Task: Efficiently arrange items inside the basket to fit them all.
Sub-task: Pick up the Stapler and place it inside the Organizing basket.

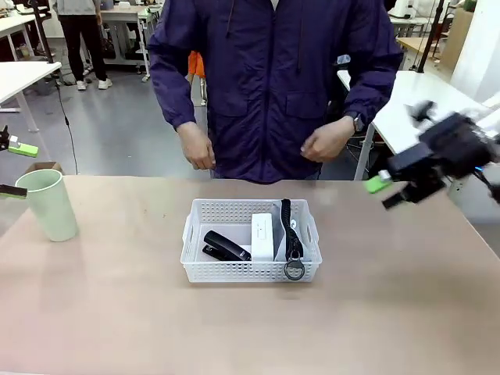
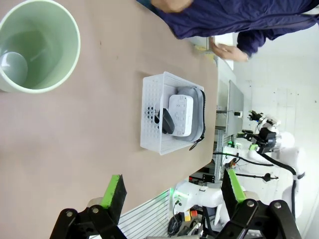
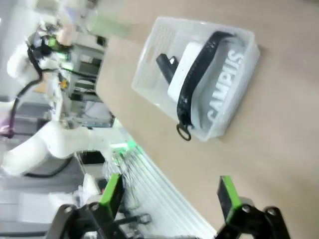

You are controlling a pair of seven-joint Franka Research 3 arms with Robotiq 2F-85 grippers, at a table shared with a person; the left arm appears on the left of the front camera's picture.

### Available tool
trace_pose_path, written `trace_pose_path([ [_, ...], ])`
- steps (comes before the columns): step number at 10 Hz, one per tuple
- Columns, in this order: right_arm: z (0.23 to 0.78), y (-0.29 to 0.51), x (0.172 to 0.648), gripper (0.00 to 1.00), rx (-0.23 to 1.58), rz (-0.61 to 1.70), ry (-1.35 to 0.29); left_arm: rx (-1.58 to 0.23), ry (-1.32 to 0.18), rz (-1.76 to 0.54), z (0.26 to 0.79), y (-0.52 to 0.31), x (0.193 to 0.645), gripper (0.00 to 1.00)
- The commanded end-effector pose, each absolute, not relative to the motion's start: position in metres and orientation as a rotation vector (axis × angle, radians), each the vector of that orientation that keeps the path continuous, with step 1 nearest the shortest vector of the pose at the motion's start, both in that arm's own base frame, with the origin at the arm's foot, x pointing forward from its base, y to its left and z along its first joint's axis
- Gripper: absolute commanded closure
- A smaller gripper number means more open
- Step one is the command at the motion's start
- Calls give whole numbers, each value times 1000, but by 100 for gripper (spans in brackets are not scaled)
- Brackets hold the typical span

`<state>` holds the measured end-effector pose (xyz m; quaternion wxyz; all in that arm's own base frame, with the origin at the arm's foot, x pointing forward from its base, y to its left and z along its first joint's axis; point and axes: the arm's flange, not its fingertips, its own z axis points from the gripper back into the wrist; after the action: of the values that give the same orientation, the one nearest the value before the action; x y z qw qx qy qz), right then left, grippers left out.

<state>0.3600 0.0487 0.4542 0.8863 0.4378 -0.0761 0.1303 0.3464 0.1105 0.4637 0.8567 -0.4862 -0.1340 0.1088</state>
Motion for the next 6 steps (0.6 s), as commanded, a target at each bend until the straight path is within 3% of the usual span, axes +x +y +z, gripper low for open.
trace_pose_path([
  [1,425,-9,351,0,1133,-8,-200,-1018,-266,227,465,110,343,0],
  [4,376,-69,314,0,1329,-220,-247,-1018,-266,227,465,110,343,0],
  [6,363,-72,311,0,1318,-264,-231,-1018,-266,227,465,110,343,0],
])
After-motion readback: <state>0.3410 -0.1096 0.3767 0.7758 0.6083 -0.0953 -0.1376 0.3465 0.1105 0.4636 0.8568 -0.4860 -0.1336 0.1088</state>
